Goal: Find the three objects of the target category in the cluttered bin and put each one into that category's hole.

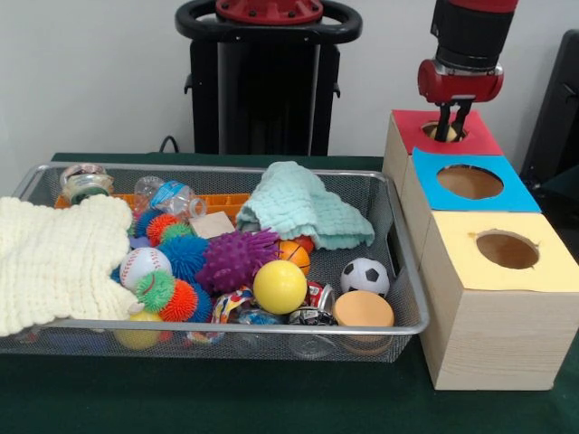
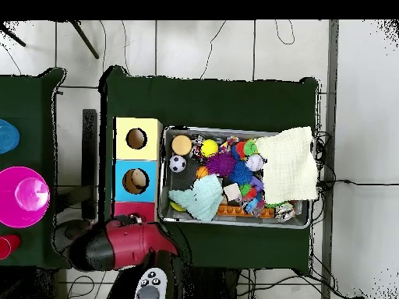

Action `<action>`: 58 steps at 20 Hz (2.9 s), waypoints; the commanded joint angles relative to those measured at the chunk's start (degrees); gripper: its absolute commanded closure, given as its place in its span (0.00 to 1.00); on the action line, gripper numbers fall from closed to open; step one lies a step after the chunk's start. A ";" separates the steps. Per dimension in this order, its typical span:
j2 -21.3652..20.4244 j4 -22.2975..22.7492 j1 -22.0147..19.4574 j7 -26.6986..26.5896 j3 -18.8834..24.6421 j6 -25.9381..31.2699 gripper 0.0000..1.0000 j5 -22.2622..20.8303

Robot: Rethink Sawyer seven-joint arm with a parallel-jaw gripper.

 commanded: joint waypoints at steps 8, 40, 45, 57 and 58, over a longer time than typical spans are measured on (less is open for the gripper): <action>3.08 3.30 -1.95 12.55 1.63 -5.28 1.00 2.12; 5.48 3.45 -3.12 11.95 2.31 -8.17 1.00 1.91; 5.29 3.58 -2.50 12.44 2.22 -7.93 1.00 2.29; 6.23 2.27 -0.27 13.68 1.37 -7.64 1.00 3.44; 6.22 2.28 -0.20 13.73 1.38 -7.62 1.00 3.51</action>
